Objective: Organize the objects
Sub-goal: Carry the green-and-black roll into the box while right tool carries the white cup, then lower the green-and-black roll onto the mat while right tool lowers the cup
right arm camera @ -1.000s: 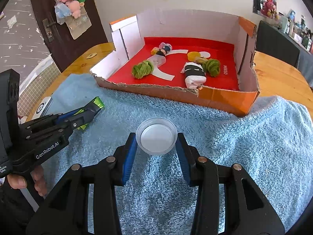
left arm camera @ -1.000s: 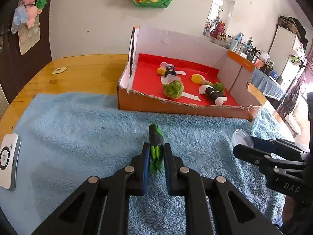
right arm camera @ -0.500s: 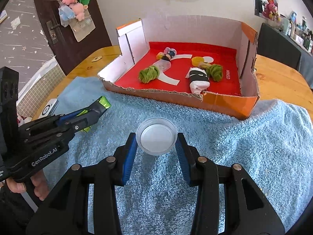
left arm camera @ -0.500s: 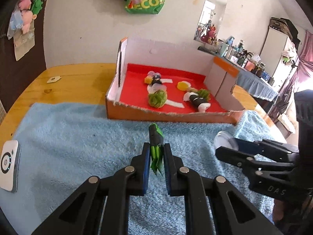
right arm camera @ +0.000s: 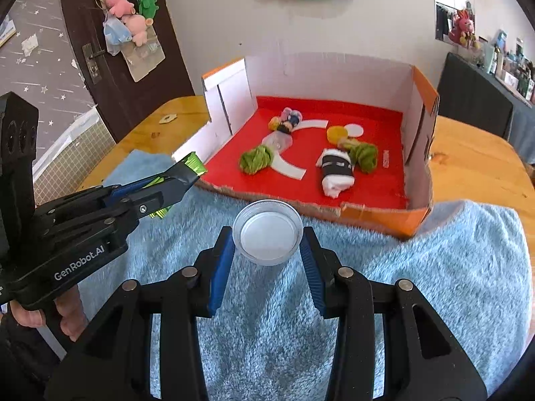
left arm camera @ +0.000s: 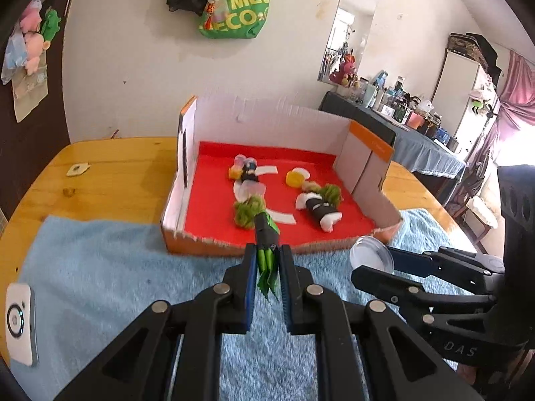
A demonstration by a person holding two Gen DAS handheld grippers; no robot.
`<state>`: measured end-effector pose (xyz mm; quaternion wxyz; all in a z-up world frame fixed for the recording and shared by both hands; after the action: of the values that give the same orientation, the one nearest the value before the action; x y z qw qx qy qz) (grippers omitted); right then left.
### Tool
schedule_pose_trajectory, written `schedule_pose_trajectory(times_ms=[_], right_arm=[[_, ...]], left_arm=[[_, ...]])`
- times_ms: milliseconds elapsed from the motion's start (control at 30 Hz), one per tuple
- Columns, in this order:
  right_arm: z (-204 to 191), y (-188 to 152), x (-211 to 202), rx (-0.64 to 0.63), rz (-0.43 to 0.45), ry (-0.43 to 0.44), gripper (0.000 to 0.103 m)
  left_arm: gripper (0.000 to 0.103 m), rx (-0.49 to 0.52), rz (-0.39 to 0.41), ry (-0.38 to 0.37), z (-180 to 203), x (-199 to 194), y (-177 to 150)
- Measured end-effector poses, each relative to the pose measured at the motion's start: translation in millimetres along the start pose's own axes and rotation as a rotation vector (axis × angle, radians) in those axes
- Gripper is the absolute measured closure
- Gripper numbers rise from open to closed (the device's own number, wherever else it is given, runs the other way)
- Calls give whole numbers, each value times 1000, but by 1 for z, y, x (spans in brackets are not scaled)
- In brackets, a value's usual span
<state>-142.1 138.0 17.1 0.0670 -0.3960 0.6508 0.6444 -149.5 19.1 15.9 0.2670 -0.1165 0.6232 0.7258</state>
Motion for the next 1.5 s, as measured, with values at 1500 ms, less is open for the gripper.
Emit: schedule_pose_trajectory(times_ms=[1500], right_arm=[[40, 35, 83, 52, -115, 11, 64]], left_arm=[[90, -2, -187, -104, 0, 90, 2]])
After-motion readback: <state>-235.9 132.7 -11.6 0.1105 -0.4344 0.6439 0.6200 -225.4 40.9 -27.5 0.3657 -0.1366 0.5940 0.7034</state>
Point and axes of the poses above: each gripper's, at about its wrist camera, not at the fingertips, and x roughly the way its jaws point, z to its right, y to its top, the point moved 10 cm from there along x, roughly the way its jaws point, and after that the axes turned 9 degrees about z, right-handed, at the moved point
